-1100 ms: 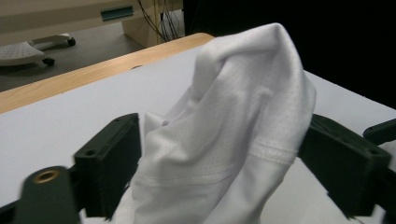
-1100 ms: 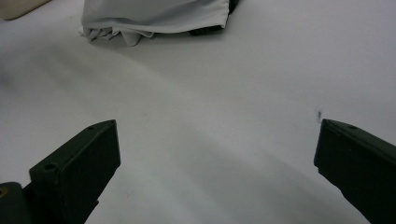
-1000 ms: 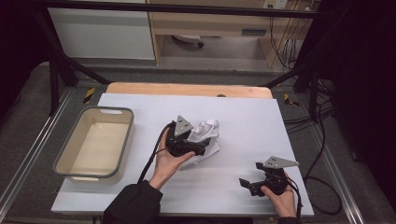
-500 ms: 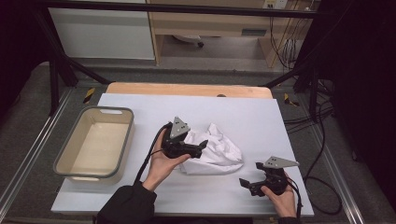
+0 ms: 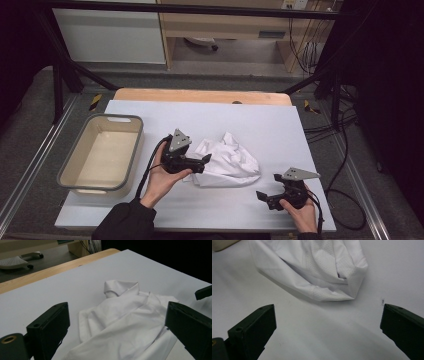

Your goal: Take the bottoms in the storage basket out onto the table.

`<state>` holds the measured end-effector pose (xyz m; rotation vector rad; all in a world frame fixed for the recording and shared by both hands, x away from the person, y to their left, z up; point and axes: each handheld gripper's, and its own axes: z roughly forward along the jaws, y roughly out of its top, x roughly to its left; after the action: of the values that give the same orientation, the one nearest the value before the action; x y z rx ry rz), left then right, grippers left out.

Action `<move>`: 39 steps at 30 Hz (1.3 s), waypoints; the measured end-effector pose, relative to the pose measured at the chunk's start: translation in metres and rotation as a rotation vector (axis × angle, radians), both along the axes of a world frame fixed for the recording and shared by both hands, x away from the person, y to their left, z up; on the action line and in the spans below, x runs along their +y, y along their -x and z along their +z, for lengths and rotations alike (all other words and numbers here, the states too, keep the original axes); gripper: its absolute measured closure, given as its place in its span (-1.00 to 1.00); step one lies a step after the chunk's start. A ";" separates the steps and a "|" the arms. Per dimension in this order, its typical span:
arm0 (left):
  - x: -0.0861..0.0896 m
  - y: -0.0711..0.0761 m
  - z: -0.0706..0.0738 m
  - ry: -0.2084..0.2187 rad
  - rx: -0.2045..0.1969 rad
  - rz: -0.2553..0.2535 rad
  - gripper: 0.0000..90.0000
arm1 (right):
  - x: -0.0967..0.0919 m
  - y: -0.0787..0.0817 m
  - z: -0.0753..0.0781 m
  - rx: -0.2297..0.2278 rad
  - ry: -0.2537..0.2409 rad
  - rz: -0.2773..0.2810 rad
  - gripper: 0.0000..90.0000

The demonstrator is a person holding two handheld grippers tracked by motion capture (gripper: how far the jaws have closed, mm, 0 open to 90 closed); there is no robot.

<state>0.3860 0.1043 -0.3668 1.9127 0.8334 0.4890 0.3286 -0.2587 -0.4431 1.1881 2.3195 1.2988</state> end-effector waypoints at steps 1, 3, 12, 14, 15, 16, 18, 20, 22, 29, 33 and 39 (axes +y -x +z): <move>0.002 0.000 -0.001 0.000 -0.001 0.002 -0.88 | 0.000 0.000 0.000 0.001 -0.001 -0.002 -0.98; 0.005 0.002 -0.002 -0.004 0.002 0.003 -0.88 | 0.000 0.000 0.000 -0.001 -0.001 -0.002 -0.98; 0.021 0.008 -0.009 -0.024 0.012 0.012 -0.88 | 0.000 0.000 0.000 0.003 -0.001 -0.003 -0.98; 0.025 0.009 -0.011 -0.026 0.013 0.019 -0.88 | 0.000 0.000 0.000 0.000 0.001 -0.001 -0.98; 0.027 0.010 -0.011 -0.028 0.014 0.020 -0.88 | 0.000 0.000 0.000 0.000 0.001 -0.001 -0.98; 0.028 0.010 -0.012 -0.029 0.014 0.022 -0.88 | 0.000 0.000 0.000 0.000 0.001 -0.001 -0.98; 0.032 0.012 -0.012 -0.031 0.016 0.022 -0.88 | 0.000 0.000 0.000 0.000 0.001 -0.001 -0.98; 0.035 0.013 -0.013 -0.035 0.016 0.023 -0.88 | 0.000 0.000 0.000 0.001 -0.001 -0.002 -0.98; 0.039 0.015 -0.014 -0.039 0.015 0.027 -0.88 | 0.000 0.000 0.000 0.000 0.000 -0.001 -0.98; 0.050 0.019 -0.020 -0.044 0.026 0.035 -0.88 | 0.000 0.000 0.000 0.000 0.001 -0.002 -0.98; 0.056 0.021 -0.023 -0.044 0.033 0.041 -0.88 | 0.000 0.000 0.000 0.001 0.001 -0.003 -0.98; 0.066 0.026 -0.028 -0.049 0.037 0.052 -0.88 | 0.000 0.000 0.000 0.001 0.001 -0.005 -0.98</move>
<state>0.3602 0.1701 -0.3947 1.9537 0.9047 0.5108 0.3286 -0.2588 -0.4431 1.1933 2.3165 1.2956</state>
